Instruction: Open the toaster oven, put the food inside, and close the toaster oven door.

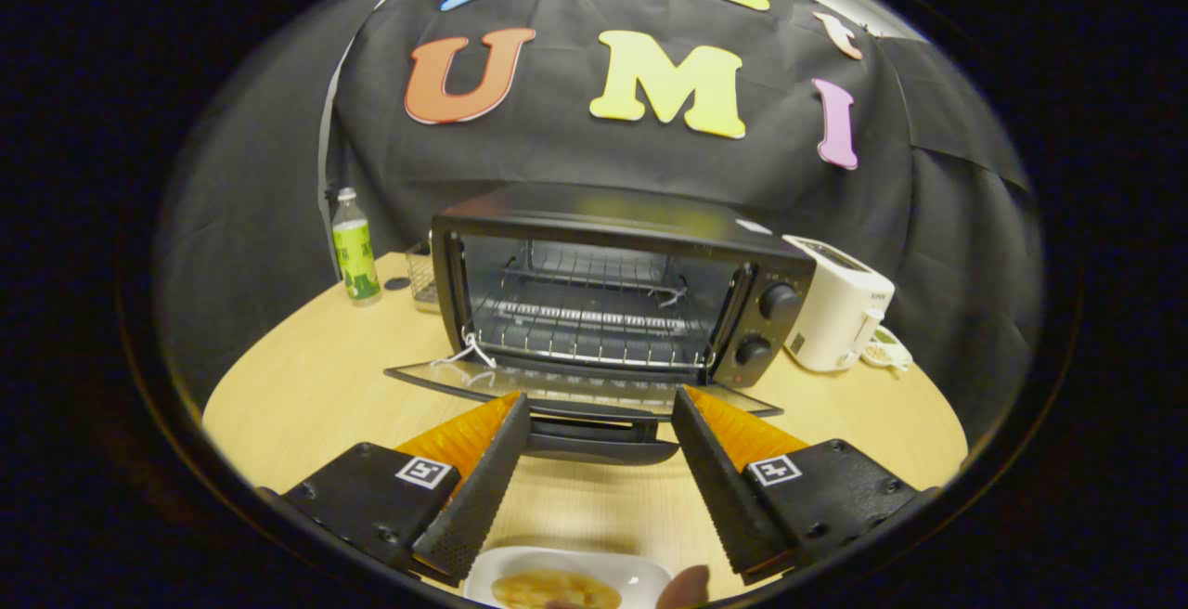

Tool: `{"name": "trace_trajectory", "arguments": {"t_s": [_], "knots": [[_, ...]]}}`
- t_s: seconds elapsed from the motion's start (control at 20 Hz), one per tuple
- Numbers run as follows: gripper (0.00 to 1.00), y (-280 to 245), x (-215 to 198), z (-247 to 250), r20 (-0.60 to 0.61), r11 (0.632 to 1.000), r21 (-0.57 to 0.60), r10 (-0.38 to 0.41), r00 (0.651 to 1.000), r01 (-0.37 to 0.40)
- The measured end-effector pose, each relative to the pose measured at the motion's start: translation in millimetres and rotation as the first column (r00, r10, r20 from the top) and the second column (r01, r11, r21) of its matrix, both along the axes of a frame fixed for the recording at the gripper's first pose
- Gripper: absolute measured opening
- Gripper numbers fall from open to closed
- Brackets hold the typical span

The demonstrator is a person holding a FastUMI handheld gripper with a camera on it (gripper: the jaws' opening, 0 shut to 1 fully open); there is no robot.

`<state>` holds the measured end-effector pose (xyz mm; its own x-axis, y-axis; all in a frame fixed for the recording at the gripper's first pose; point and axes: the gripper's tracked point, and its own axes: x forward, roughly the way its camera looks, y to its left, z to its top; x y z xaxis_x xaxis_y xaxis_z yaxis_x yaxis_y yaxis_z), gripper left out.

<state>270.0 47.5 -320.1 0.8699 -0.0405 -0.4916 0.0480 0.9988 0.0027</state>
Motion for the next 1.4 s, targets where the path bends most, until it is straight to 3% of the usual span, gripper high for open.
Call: {"name": "trace_trajectory", "arguments": {"t_s": [0.4, 0.7, 1.1, 1.4], "knots": [[1.0, 7.1, -11.4, -19.9, -0.063, 0.987, 0.154, 0.053, 0.997, -0.043], [1.0, 6.4, -44.9, 1.5, 0.006, 0.976, 0.204, 0.07, 0.998, -0.069], [1.0, 10.6, -123.7, 20.2, 0.136, 0.975, 0.202, 0.061, 0.989, -0.088], [1.0, 29.4, -160.5, -6.3, 0.196, 0.981, 0.151, 0.09, 0.977, -0.121]]}}
